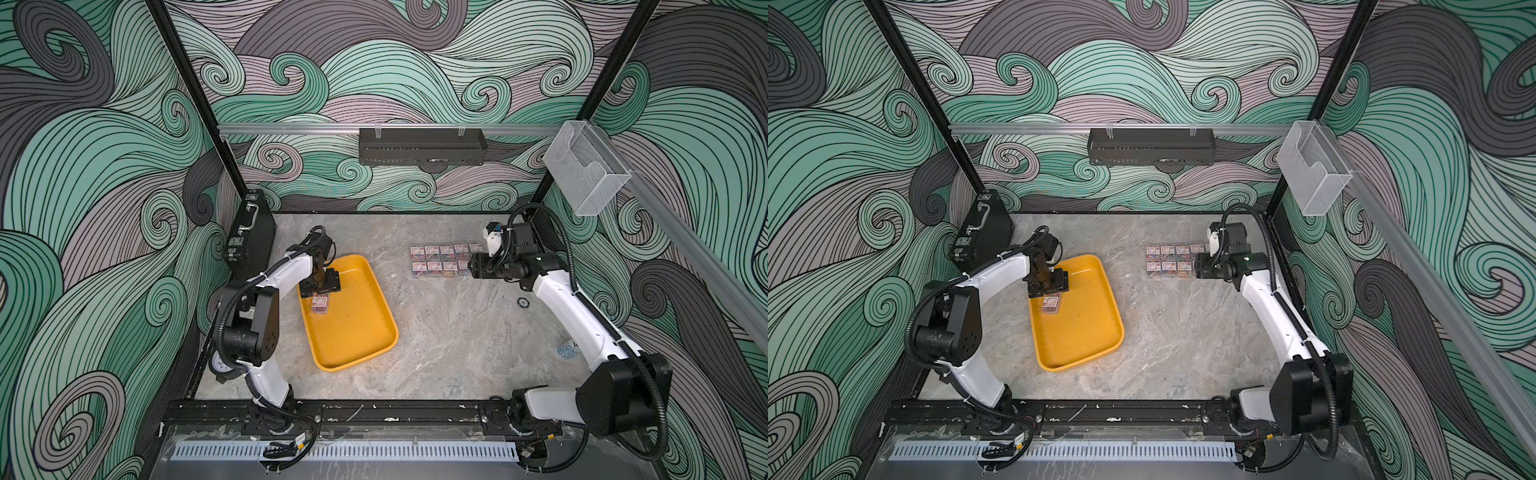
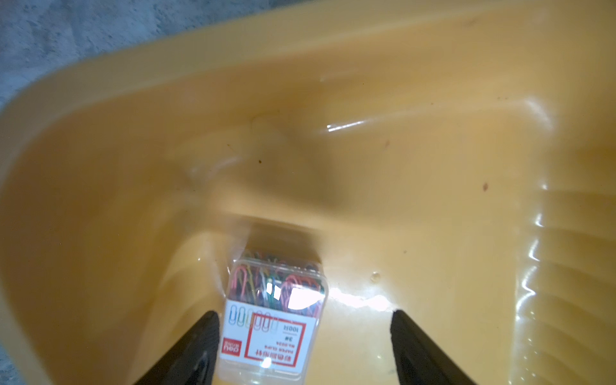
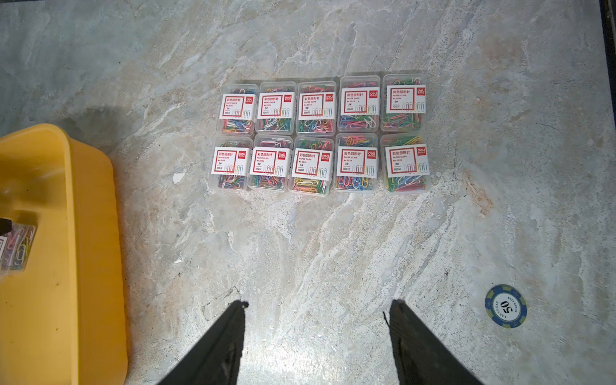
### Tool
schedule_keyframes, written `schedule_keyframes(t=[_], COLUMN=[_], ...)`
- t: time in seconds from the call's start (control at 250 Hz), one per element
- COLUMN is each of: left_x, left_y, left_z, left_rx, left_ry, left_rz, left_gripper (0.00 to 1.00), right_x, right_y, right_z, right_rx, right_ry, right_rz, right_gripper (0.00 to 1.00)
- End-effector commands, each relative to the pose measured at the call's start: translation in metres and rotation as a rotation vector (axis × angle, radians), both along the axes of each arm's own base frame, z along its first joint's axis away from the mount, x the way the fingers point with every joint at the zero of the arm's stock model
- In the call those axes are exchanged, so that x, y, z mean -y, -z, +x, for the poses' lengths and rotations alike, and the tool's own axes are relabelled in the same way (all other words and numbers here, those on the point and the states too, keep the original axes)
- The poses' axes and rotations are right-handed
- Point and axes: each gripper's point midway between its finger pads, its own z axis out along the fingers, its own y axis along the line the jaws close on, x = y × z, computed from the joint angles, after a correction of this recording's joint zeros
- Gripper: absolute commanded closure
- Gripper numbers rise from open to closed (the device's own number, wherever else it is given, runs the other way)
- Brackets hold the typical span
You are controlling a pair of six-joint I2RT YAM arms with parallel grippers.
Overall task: Take the paper clips out of the storage box
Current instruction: Move the boxed paper clips to the storage box.
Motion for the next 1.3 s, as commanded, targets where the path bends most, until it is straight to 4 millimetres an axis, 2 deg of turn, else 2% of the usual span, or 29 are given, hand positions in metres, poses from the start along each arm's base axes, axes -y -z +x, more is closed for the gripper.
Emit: schedule_keyframes(t=[0.0,0.256,0.591,0.763,0.967,1.159,1.239,1.299], left_x=[-0.01,-0.006,0.018,0.046,0.096,0.135,0.137,0.13], left_y=[0.003,0.013,0.015,0.007,0.012,-0.005,-0.016,-0.023], left_z=[-0.001,0.001,0.001,-0.001,-0.016,-0.026,-0.028,-0.029], left_rx=[-0.032,-0.054,-0.051,-0.02,-0.031,0.018,0.048,0.068], left_ry=[-0.008,0.002,0.055,0.124,0.251,0.355,0.348,0.329], left_rz=[0.072,0.06,-0.046,-0.114,-0.173,-0.241,-0.268,-0.242], left_gripper=[0.21,0.21,0.29,0.32,0.35,0.35,0.35,0.35], right_x=[0.004,0.004,0.007,0.007,0.008,-0.007,-0.018,-0.027], right_y=[0.001,0.001,-0.006,-0.009,-0.01,-0.013,-0.011,-0.01], right_z=[-0.006,-0.009,-0.011,-0.012,-0.015,-0.018,-0.019,-0.02], right_rx=[-0.011,-0.006,0.006,0.007,0.004,0.012,0.01,0.007], right_ry=[0.013,0.014,0.02,0.017,0.027,-0.021,-0.055,-0.079], right_rz=[-0.019,-0.018,-0.03,-0.029,-0.036,-0.013,-0.014,-0.016], right_gripper=[0.31,0.31,0.3,0.3,0.3,0.29,0.29,0.29])
